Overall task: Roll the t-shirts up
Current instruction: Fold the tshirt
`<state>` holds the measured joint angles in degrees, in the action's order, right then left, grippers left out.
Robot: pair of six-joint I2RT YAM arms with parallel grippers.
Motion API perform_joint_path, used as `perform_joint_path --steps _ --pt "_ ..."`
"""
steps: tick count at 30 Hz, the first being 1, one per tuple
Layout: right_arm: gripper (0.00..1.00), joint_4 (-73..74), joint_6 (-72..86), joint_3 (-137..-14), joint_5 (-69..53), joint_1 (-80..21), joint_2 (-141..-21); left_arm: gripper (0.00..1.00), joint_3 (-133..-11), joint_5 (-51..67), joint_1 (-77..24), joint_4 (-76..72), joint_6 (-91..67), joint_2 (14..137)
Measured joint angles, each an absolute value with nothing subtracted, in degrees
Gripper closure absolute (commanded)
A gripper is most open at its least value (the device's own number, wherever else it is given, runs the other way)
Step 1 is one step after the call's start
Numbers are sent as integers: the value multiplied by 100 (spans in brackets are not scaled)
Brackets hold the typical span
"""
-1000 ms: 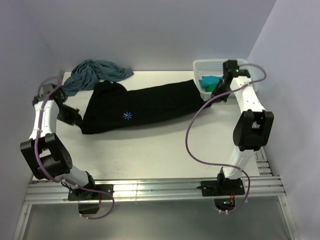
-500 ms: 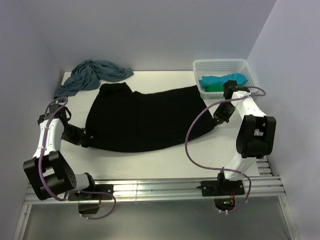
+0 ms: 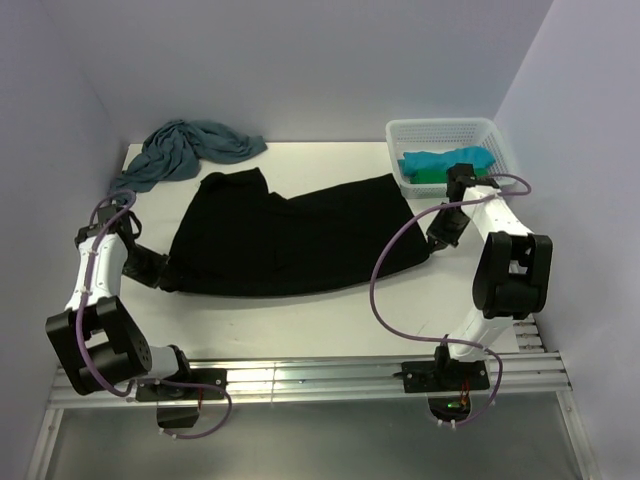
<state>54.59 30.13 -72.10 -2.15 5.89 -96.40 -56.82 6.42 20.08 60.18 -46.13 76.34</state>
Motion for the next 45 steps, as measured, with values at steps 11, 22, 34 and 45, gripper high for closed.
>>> perform_joint_path --steps 11,22,34,45 --pt "100 5148 3009 -6123 -82 604 -9642 94 -4309 701 2012 5815 -4477 7500" --pt "100 4934 2987 -5518 58 604 -9480 93 -4051 661 2012 5848 -4307 7091" --pt "99 5098 2877 -5426 279 622 -8805 87 -4508 309 2272 5927 -4049 7437" --pt "40 5201 2823 -5260 296 775 -8685 25 -4921 189 2344 6143 -3942 7500"
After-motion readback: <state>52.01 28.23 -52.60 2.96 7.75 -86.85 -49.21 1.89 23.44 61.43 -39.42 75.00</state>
